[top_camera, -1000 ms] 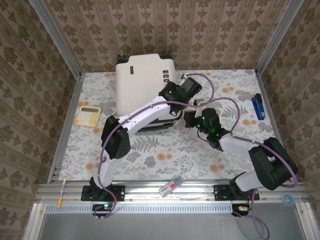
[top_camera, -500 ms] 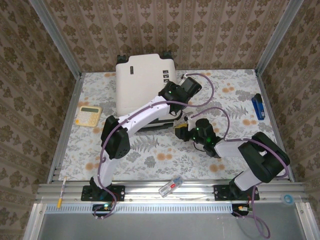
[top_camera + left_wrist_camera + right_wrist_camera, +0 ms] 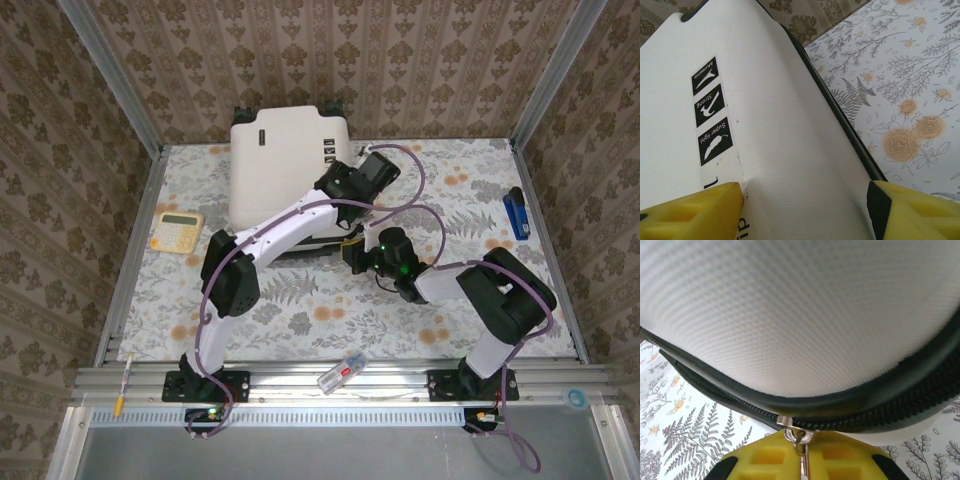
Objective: Pack the luggage
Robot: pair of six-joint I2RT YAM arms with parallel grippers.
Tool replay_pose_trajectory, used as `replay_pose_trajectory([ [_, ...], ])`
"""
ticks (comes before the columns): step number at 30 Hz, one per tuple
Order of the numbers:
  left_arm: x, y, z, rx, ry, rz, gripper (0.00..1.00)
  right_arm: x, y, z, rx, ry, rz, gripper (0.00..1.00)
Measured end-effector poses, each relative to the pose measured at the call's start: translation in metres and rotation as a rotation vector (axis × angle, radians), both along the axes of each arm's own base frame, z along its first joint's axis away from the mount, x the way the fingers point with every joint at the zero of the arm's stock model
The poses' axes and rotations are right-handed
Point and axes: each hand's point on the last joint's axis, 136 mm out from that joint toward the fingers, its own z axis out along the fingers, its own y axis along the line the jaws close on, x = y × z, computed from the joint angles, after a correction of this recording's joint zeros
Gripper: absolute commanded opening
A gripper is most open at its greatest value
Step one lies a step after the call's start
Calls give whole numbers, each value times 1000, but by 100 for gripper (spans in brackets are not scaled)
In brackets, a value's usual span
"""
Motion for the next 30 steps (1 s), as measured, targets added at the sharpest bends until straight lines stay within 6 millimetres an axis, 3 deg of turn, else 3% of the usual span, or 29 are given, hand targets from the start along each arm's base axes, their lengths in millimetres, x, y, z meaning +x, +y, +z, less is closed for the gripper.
replay_pose_trajectory([
  [1,1,1,0,2,0,1,69,0,0,0,3,1,0,0],
  [15,1,1,-1,4,2,1,67,-2,-3,4,12,30,-34,0],
  [30,1,2,-2,-16,13,-9,63,12,-35,5,-18,125,-211,0],
])
